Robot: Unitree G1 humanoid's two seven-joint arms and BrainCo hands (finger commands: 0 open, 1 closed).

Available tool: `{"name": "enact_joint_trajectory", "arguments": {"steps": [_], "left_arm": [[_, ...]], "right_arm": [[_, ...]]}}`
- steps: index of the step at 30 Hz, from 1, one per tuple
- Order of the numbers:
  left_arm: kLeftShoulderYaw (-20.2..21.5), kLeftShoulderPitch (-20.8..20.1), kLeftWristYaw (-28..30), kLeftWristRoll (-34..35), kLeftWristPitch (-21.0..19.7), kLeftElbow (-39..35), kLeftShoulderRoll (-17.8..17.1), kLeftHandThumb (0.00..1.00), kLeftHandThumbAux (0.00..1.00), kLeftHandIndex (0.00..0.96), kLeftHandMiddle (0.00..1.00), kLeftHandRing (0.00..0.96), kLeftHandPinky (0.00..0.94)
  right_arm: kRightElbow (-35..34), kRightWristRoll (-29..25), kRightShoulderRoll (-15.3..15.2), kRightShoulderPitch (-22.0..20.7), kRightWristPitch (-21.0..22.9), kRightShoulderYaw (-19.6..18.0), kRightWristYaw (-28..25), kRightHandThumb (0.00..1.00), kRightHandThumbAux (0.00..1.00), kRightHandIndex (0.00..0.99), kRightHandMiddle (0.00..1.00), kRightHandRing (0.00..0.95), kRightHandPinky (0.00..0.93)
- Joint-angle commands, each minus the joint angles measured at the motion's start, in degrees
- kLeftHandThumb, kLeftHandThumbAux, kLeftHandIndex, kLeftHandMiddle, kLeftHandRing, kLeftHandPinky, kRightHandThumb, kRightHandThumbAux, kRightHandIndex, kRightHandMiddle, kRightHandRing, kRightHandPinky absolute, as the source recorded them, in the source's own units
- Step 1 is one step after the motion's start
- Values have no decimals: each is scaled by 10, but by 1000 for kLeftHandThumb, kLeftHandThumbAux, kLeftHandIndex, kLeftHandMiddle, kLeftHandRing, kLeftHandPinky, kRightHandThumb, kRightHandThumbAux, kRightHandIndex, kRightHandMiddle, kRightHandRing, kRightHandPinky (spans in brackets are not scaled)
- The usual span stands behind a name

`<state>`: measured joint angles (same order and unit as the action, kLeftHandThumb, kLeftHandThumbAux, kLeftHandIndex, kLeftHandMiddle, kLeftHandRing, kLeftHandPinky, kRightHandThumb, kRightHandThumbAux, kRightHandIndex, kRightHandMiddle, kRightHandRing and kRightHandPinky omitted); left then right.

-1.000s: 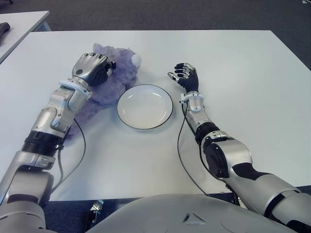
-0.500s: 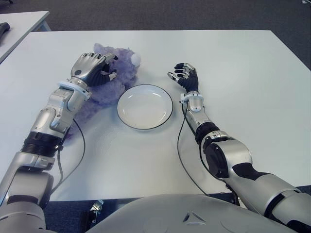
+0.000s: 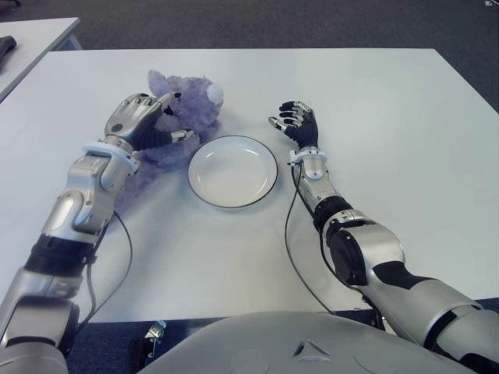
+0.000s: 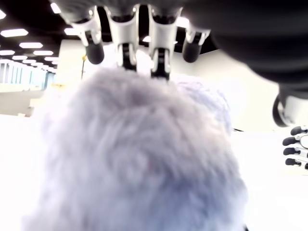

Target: Put the doll into the plate.

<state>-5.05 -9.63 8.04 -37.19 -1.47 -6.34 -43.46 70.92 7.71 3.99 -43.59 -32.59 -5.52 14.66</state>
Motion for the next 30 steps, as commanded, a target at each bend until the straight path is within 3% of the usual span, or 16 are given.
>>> {"name": "enact_joint_trajectory", "arguments": {"steps": [1, 13, 30], "left_arm": [[21, 57, 43, 19, -32, -55, 9, 196, 266, 0, 0, 0, 0], [34, 76, 113, 43, -107, -129, 21, 220, 289, 0, 0, 0, 0], [30, 108, 142, 48, -122, -160, 22, 176, 316, 0, 0, 0, 0]], "right_arm": [[73, 11, 7, 124, 40, 0, -2, 176, 880, 350, 366, 353, 311], [73, 7, 5, 125, 37, -5, -14, 223, 901, 346, 365, 356, 308], [72, 8, 5, 124, 36, -5, -16, 205, 896, 340, 361, 352, 302]]}}
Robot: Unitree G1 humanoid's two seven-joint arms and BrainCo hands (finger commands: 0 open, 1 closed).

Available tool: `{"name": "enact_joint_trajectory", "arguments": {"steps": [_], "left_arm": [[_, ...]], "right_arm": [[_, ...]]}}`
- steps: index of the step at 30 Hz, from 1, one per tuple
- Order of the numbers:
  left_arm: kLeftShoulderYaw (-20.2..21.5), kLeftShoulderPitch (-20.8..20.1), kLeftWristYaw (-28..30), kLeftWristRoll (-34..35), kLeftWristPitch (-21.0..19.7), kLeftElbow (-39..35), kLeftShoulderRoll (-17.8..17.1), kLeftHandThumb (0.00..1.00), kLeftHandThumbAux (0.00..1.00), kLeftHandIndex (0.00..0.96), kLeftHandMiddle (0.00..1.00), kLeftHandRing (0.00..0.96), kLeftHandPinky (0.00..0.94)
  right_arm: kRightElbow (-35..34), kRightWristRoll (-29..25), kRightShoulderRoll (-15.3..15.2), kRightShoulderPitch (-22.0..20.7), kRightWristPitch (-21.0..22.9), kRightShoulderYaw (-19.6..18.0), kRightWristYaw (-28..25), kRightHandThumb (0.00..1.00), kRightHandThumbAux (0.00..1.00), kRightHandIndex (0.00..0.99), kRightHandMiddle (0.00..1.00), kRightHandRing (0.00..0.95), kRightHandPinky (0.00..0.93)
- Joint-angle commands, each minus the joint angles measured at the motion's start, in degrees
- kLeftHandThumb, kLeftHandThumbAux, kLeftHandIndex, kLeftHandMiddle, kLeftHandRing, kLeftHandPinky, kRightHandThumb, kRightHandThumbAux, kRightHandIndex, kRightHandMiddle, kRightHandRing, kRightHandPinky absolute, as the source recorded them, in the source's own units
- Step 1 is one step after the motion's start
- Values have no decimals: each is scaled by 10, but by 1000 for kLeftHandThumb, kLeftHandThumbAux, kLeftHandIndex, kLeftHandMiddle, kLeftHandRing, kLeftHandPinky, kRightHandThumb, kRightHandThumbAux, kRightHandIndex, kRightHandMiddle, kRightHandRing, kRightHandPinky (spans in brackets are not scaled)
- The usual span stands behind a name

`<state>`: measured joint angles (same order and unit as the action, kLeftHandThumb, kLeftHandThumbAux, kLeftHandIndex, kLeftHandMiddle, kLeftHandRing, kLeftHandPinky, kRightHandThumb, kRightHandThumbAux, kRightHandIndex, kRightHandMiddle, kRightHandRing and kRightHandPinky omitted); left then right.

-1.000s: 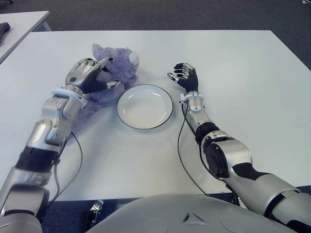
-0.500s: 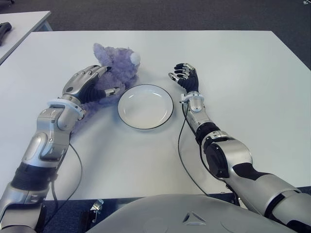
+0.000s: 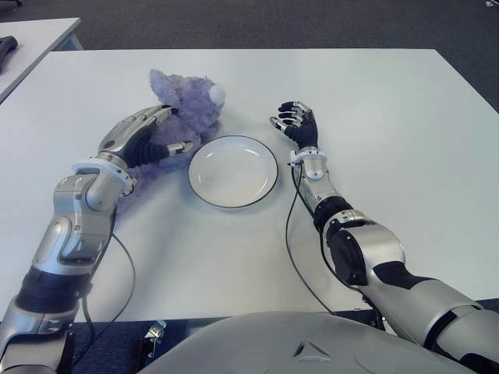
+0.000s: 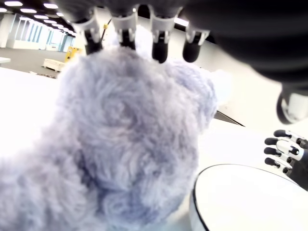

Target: Put the doll into the plate.

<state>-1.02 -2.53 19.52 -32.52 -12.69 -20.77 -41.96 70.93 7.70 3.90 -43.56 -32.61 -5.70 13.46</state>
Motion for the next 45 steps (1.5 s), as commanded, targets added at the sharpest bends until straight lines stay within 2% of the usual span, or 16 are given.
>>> {"name": "enact_joint_trajectory", "arguments": {"steps": [1, 4, 7, 12, 21, 24, 27, 33, 37, 45], "left_arm": [[-15, 38, 29, -1, -11, -12, 7, 175, 316, 0, 0, 0, 0], [-30, 36, 34, -9, -11, 4, 6, 165, 314, 0, 0, 0, 0], [-73, 1, -16, -34, 24, 124, 28, 174, 317, 0, 0, 0, 1], [-108, -58, -107, -60, 74, 300, 63, 203, 325, 0, 0, 0, 26], [-135, -116, -199, -91, 106, 419, 88, 324, 379, 0, 0, 0, 42], [-153, -166, -238, -100, 119, 517, 105, 363, 383, 0, 0, 0, 49], [-163, -189, -262, -103, 127, 573, 112, 358, 373, 0, 0, 0, 37], [-177, -216, -295, -99, 140, 639, 120, 331, 343, 0, 0, 0, 16], [-188, -231, -313, -100, 138, 673, 123, 307, 296, 0, 0, 0, 8], [-200, -251, -347, -95, 129, 720, 131, 294, 276, 0, 0, 0, 8]], "right_arm": [[72, 7, 6, 123, 36, -4, -5, 205, 896, 340, 360, 351, 302], [72, 6, 6, 123, 34, -4, -5, 202, 892, 332, 355, 346, 313], [72, 7, 5, 123, 33, -4, -6, 181, 892, 327, 352, 342, 306], [72, 6, 2, 124, 31, -5, -9, 157, 897, 324, 349, 337, 296], [72, 6, -2, 125, 31, -6, -10, 166, 909, 330, 354, 350, 325], [72, 9, -3, 125, 31, -3, -5, 168, 908, 334, 359, 358, 327], [72, 11, -4, 125, 32, -1, -2, 180, 903, 339, 360, 358, 314], [72, 15, -5, 125, 32, 3, 2, 164, 897, 344, 363, 355, 300], [72, 16, -6, 125, 28, 4, 3, 153, 892, 350, 369, 357, 310], [72, 12, -6, 126, 26, 1, -2, 144, 901, 347, 366, 357, 306]]}}
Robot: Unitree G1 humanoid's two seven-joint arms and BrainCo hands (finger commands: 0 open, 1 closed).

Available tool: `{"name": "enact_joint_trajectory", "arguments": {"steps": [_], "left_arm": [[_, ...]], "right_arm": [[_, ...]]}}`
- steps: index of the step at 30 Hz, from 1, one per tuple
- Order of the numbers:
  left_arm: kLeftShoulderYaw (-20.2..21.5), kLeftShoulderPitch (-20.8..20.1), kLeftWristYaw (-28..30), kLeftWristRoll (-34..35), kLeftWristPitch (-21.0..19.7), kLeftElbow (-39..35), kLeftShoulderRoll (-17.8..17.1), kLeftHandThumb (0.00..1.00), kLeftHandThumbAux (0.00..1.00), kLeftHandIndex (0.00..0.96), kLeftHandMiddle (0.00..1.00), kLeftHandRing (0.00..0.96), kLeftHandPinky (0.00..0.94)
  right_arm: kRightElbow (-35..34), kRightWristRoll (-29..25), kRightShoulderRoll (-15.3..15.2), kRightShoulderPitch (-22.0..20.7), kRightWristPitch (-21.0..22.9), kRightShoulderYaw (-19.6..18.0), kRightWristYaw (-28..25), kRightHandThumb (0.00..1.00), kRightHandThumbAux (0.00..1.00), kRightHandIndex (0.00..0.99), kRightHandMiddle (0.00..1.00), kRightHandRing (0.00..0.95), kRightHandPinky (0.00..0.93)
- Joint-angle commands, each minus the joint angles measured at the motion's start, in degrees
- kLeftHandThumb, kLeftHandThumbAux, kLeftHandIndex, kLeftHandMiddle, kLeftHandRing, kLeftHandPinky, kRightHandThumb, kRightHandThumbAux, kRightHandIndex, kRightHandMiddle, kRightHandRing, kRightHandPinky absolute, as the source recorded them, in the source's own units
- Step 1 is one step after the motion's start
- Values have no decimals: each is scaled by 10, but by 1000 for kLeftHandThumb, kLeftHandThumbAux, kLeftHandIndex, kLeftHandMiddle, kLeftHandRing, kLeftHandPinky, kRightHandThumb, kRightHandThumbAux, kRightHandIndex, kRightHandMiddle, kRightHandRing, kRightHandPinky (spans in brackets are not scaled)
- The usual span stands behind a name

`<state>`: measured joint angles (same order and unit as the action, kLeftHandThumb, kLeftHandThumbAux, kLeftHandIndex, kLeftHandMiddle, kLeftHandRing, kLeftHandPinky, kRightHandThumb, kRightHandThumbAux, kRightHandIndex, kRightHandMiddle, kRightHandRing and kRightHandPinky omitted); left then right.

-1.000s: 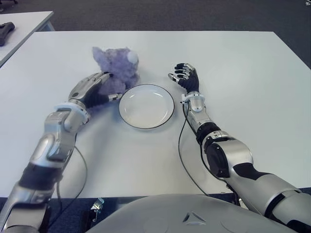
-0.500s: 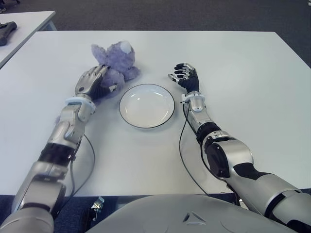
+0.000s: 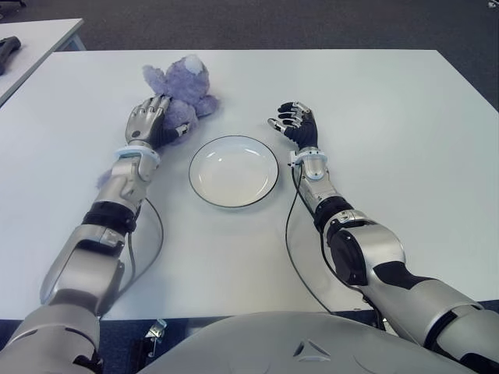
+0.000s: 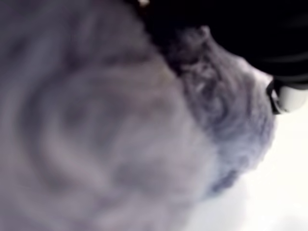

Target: Put the doll into the plate.

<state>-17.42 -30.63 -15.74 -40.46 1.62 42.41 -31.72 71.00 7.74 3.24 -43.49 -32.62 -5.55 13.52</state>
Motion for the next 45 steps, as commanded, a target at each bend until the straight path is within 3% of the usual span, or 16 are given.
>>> {"name": "enact_joint_trajectory", "arguments": {"steps": [1, 9, 19, 22, 23, 25, 26, 29, 32, 33, 34, 35, 36, 45], "left_arm": [[-37, 29, -2, -15, -15, 95, 30, 293, 275, 0, 0, 0, 7], [-52, 18, -40, -16, -7, 130, 31, 260, 274, 0, 0, 0, 0], [-63, 9, -70, -9, 1, 162, 33, 234, 300, 0, 0, 0, 0], [-65, 7, -81, -6, 8, 171, 35, 239, 321, 0, 0, 0, 118], [-65, 7, -85, -6, 10, 173, 35, 255, 342, 34, 0, 116, 272], [-66, 7, -92, -6, 18, 175, 35, 260, 348, 44, 0, 151, 318], [-66, 7, -96, -6, 22, 175, 35, 413, 379, 203, 151, 298, 425], [-66, 8, -99, -4, 30, 175, 34, 579, 419, 332, 293, 435, 561], [-67, 4, -98, -5, 23, 180, 37, 665, 440, 367, 351, 478, 604], [-67, 2, -98, -6, 19, 183, 38, 710, 621, 413, 450, 520, 603], [-68, -6, -99, -7, 14, 200, 41, 717, 652, 421, 467, 528, 603], [-68, -12, -100, -7, 11, 212, 43, 728, 676, 430, 594, 625, 653], [-68, -16, -101, -8, 10, 220, 44, 731, 682, 433, 627, 650, 667], [-47, -36, -127, 15, 2, 260, 63, 743, 688, 443, 740, 741, 748]], "right_arm": [[71, 11, 0, 125, 26, -1, -4, 145, 902, 348, 366, 356, 303], [71, 7, 1, 125, 26, -5, -8, 204, 902, 352, 366, 360, 321], [71, 9, 0, 124, 26, -4, -4, 204, 888, 348, 365, 355, 308], [71, 9, 0, 124, 27, -4, -5, 200, 887, 347, 363, 354, 311], [71, 10, 0, 124, 27, -4, -5, 198, 884, 350, 363, 353, 302], [71, 10, 0, 124, 28, -4, -4, 196, 884, 351, 363, 352, 299], [71, 10, -1, 124, 28, -4, -4, 190, 881, 352, 363, 350, 293], [71, 10, 0, 124, 29, -4, -3, 184, 883, 354, 364, 347, 290], [71, 10, 1, 124, 27, -3, 1, 181, 883, 359, 369, 348, 291], [71, 11, 1, 124, 26, -3, 2, 180, 886, 362, 373, 353, 303], [71, 11, 1, 124, 26, -3, 3, 179, 886, 362, 374, 354, 305], [71, 11, 1, 124, 26, -3, 4, 177, 889, 365, 376, 357, 303], [71, 11, 1, 124, 26, -3, 5, 176, 890, 365, 377, 358, 302], [71, 11, 2, 125, 28, -3, 9, 175, 888, 377, 382, 367, 328]]}}
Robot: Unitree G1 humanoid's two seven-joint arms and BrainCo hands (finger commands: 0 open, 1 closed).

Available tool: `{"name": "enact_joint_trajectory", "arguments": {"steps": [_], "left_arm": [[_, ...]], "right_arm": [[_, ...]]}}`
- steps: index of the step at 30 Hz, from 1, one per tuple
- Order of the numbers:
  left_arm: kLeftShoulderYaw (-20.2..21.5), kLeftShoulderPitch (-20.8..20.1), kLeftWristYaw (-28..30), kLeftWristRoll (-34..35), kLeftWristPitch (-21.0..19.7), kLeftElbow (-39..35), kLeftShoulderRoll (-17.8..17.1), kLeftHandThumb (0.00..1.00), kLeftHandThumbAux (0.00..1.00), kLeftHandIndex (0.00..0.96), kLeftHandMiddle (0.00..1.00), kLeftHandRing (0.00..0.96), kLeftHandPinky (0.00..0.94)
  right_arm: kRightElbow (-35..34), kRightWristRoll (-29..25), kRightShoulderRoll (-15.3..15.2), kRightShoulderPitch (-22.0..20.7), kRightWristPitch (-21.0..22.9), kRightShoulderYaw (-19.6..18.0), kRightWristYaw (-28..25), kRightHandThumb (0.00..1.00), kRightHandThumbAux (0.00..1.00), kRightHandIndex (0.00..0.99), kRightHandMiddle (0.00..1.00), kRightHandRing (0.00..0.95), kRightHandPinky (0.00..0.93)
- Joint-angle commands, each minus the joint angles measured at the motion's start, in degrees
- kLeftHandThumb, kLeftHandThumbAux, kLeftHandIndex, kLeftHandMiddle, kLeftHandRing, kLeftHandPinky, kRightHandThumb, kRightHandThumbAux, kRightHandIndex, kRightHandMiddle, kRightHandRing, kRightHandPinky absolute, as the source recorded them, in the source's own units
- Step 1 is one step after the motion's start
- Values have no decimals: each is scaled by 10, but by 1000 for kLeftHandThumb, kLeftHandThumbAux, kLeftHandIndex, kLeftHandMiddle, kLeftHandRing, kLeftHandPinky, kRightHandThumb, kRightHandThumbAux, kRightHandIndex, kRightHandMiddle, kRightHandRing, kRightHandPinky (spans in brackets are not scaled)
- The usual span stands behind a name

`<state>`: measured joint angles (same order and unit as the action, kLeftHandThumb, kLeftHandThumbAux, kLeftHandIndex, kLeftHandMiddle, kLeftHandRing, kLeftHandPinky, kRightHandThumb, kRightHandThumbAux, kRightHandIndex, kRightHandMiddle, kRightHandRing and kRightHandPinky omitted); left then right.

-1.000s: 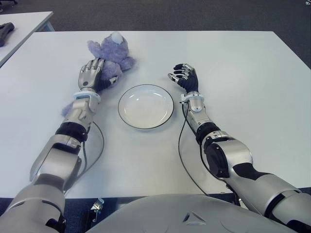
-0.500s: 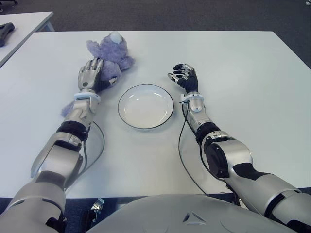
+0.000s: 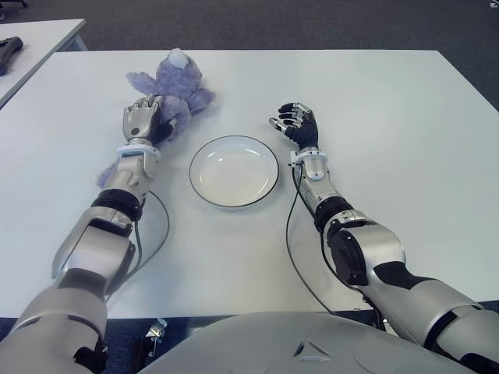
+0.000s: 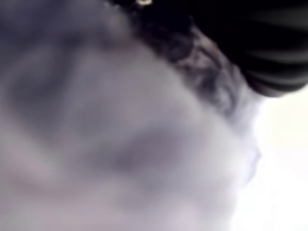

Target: Put the doll into the plate.

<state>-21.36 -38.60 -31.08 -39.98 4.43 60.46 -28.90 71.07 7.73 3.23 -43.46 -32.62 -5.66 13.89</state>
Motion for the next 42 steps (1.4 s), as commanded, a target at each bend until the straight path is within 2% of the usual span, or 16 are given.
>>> {"name": "enact_joint_trajectory", "arguments": {"steps": [1, 4, 16, 22, 26, 33, 39, 42], "left_arm": [[-5, 43, 24, 13, -26, 82, 36, 743, 688, 443, 744, 745, 754], [-1, 40, 19, 20, -25, 87, 38, 744, 689, 444, 774, 773, 790], [10, 32, 18, 42, -27, 88, 38, 743, 690, 443, 804, 800, 793], [13, 29, 18, 45, -30, 79, 31, 742, 690, 444, 802, 799, 791], [18, 20, 28, 46, -33, 63, 14, 741, 689, 444, 803, 802, 806], [29, 0, 68, 44, -65, -21, -32, 740, 690, 444, 804, 806, 811], [39, 25, 94, 33, -108, -137, -60, 739, 690, 444, 802, 806, 785], [53, 57, 106, 23, -138, -241, -77, 739, 691, 443, 804, 810, 786]], "right_arm": [[70, 11, 2, 125, 29, -2, 6, 175, 888, 377, 382, 368, 327], [70, 11, 2, 125, 30, -2, 7, 176, 891, 380, 383, 369, 325], [70, 7, 4, 124, 35, -5, 5, 205, 911, 359, 365, 357, 323], [70, 8, 4, 124, 33, -3, 7, 220, 901, 354, 360, 353, 330], [70, 8, 4, 123, 31, -3, 7, 221, 900, 350, 359, 351, 327], [70, 9, 5, 123, 33, -3, 9, 213, 895, 347, 360, 351, 331], [70, 9, 5, 123, 33, -3, 11, 231, 906, 355, 363, 353, 337], [71, 9, 5, 123, 36, -3, 10, 236, 906, 357, 360, 353, 338]]}}
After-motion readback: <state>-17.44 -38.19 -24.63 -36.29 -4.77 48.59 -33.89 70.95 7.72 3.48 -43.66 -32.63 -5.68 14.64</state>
